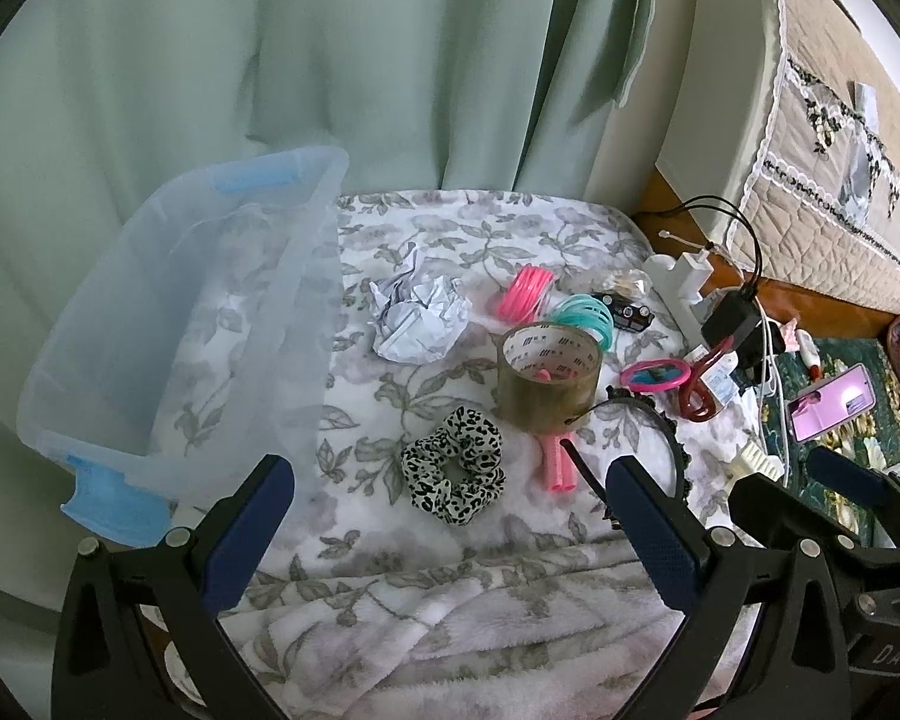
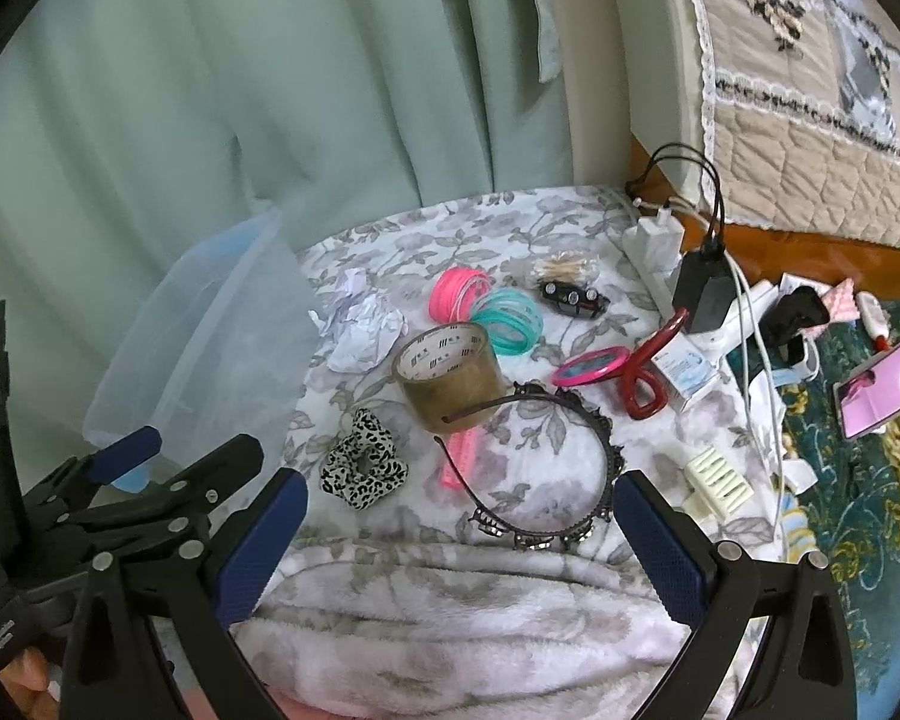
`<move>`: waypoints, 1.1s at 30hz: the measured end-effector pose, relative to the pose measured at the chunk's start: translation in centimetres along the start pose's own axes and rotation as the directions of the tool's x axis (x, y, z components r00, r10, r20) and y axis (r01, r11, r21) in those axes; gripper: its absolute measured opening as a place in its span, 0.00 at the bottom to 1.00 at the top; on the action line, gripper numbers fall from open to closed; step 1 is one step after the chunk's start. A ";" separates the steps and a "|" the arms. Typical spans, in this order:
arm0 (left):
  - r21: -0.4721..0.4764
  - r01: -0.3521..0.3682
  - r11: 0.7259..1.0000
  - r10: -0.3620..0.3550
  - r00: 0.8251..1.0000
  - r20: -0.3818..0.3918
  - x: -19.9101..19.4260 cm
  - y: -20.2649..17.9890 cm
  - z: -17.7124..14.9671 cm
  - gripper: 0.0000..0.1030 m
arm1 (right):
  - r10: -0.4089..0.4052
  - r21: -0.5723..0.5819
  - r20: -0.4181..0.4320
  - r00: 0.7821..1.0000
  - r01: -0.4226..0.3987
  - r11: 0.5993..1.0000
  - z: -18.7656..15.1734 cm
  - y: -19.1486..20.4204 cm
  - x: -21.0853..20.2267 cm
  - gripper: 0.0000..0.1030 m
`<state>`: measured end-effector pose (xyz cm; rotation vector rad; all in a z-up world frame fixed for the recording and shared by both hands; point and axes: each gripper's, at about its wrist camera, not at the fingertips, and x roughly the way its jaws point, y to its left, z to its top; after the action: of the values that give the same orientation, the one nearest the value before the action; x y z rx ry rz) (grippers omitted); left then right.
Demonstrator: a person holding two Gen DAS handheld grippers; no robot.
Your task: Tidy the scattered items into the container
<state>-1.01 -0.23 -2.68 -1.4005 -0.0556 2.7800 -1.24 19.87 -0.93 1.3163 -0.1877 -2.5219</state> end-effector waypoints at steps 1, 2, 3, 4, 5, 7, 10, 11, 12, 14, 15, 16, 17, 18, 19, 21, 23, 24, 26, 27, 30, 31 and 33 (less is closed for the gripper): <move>0.002 -0.003 1.000 0.003 1.000 -0.004 0.1 -0.1 0.0 1.00 | 0.005 0.005 -0.005 1.000 -0.005 1.000 0.0 -0.1 0.2 1.00; 0.003 -0.005 1.000 0.005 1.000 -0.007 0.2 -0.1 0.0 1.00 | 0.007 0.008 -0.009 1.000 -0.007 1.000 -0.1 -0.2 0.3 1.00; 0.004 -0.006 1.000 0.006 1.000 -0.011 0.4 -0.1 0.0 1.00 | 0.009 0.010 -0.012 1.000 -0.009 1.000 -0.1 -0.3 0.4 1.00; 0.004 -0.008 1.000 0.008 1.000 -0.016 0.5 -0.1 0.0 1.00 | 0.011 0.012 -0.016 1.000 -0.011 1.000 -0.2 -0.4 0.6 1.00; 0.005 -0.009 1.000 0.009 1.000 -0.019 0.6 -0.1 0.0 1.00 | 0.011 0.013 -0.019 1.000 -0.011 1.000 -0.2 -0.4 0.7 1.00; 0.005 -0.009 1.000 0.009 1.000 -0.028 0.9 -0.2 -0.1 1.00 | 0.012 0.015 -0.027 1.000 -0.012 1.000 -0.2 -0.5 1.0 1.00; 0.013 -0.014 1.000 0.015 0.999 -0.048 1.5 -0.4 -0.1 1.00 | 0.019 0.016 -0.040 0.999 -0.019 1.000 -0.3 -0.9 1.4 1.00; 0.017 -0.017 1.000 0.017 0.998 -0.052 1.7 -0.5 -0.2 1.00 | 0.019 0.017 -0.045 0.999 -0.018 1.000 -0.4 -1.0 1.6 1.00; 0.019 -0.015 1.000 0.016 0.998 -0.056 1.8 -0.5 -0.1 1.00 | 0.017 0.017 -0.048 0.999 -0.017 1.000 -0.4 -1.1 1.8 1.00; 0.024 -0.009 1.000 0.010 0.998 -0.066 2.1 -0.7 -0.2 1.00 | 0.022 0.022 -0.056 0.998 -0.020 1.000 -0.4 -1.5 2.1 1.00; 0.027 -0.003 1.000 0.005 0.998 -0.070 2.2 -0.8 -0.1 1.00 | 0.027 0.024 -0.060 0.998 -0.025 0.999 -0.4 -1.6 2.2 1.00; 0.029 0.003 1.000 -0.001 0.997 -0.074 2.4 -0.9 -0.1 1.00 | 0.031 0.026 -0.063 0.998 -0.030 0.999 -0.5 -1.9 2.3 1.00; 0.030 0.004 1.000 -0.001 0.997 -0.074 2.4 -0.9 -0.1 1.00 | 0.036 0.031 -0.057 0.998 -0.034 0.999 -0.5 -2.2 2.3 1.00; 0.029 0.004 1.000 -0.002 0.998 -0.070 2.5 -0.9 0.0 1.00 | 0.041 0.035 -0.051 0.998 -0.039 0.999 -0.4 -2.5 2.3 1.00; 0.025 0.004 1.000 -0.003 0.998 -0.064 2.6 -0.8 0.1 1.00 | 0.045 0.040 -0.045 0.998 -0.043 0.998 -0.4 -2.8 2.2 1.00; 0.015 0.007 1.000 -0.007 0.999 -0.053 2.8 -0.6 0.3 1.00 | 0.044 0.065 -0.027 0.999 -0.042 0.997 -0.2 -4.2 2.0 1.00; 0.012 0.013 1.000 -0.012 0.999 -0.046 3.0 -0.5 0.5 1.00 | 0.027 0.090 -0.008 1.000 -0.027 0.996 -0.1 -6.0 1.8 1.00; 0.014 0.017 1.000 -0.016 0.999 -0.042 3.2 -0.5 0.6 1.00 | 0.010 0.096 -0.005 1.000 -0.010 0.995 -0.1 -6.7 1.8 1.00; 0.023 0.029 0.999 -0.028 0.999 -0.042 3.6 -0.8 0.7 1.00 | -0.028 0.115 -0.006 1.000 0.029 0.993 -0.1 -8.5 2.1 1.00; 0.030 0.045 0.999 -0.043 0.998 -0.050 4.1 -1.0 0.6 1.00 | -0.041 0.128 -0.011 0.999 0.042 0.991 -0.2 -9.3 2.3 1.00; 0.033 0.114 0.993 -0.110 0.988 -0.106 5.6 -1.8 0.1 1.00 | -0.076 0.159 -0.037 0.996 0.081 0.984 -0.8 -11.5 3.1 1.00; 0.032 0.140 0.990 -0.134 0.982 -0.129 6.1 -2.0 -0.1 1.00 | -0.086 0.162 -0.048 0.995 0.093 0.982 -1.0 -12.1 3.5 1.00; 0.035 0.164 0.986 -0.156 0.973 -0.173 7.3 -2.5 -0.6 1.00 | -0.096 0.167 -0.079 0.992 0.108 0.980 -1.5 -13.1 4.3 1.00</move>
<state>-4.86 2.55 -8.74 -1.5403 -0.0914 2.5072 -4.83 30.98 -8.38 1.5140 -0.3364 -2.5878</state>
